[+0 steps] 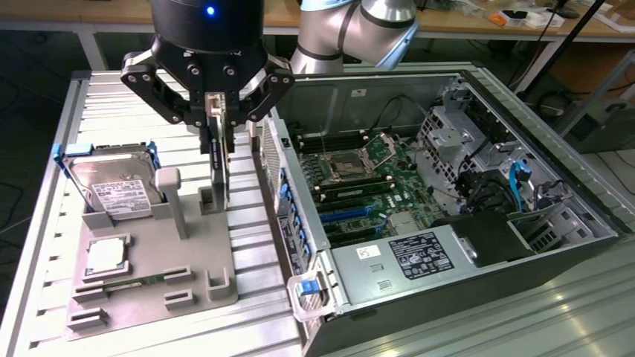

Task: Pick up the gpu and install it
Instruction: 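Pick up the gpu and move the gpu toward the slot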

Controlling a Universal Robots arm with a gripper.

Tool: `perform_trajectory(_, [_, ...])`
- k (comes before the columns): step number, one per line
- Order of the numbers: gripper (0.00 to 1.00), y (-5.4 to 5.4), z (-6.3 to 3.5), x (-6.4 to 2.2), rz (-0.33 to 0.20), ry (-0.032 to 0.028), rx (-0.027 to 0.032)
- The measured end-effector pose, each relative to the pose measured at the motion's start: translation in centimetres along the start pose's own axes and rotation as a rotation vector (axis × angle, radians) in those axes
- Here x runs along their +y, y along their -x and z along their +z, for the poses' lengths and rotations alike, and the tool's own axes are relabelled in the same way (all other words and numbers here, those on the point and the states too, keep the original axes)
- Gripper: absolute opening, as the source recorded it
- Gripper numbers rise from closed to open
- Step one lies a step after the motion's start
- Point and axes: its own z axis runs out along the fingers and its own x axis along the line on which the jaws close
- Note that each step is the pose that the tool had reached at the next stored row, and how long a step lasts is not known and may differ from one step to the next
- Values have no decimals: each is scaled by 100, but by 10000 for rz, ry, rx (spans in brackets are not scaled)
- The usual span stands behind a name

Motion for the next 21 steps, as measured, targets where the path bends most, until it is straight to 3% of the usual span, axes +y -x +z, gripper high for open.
perform_trajectory(21, [27, 70, -2, 3, 0, -3, 0])
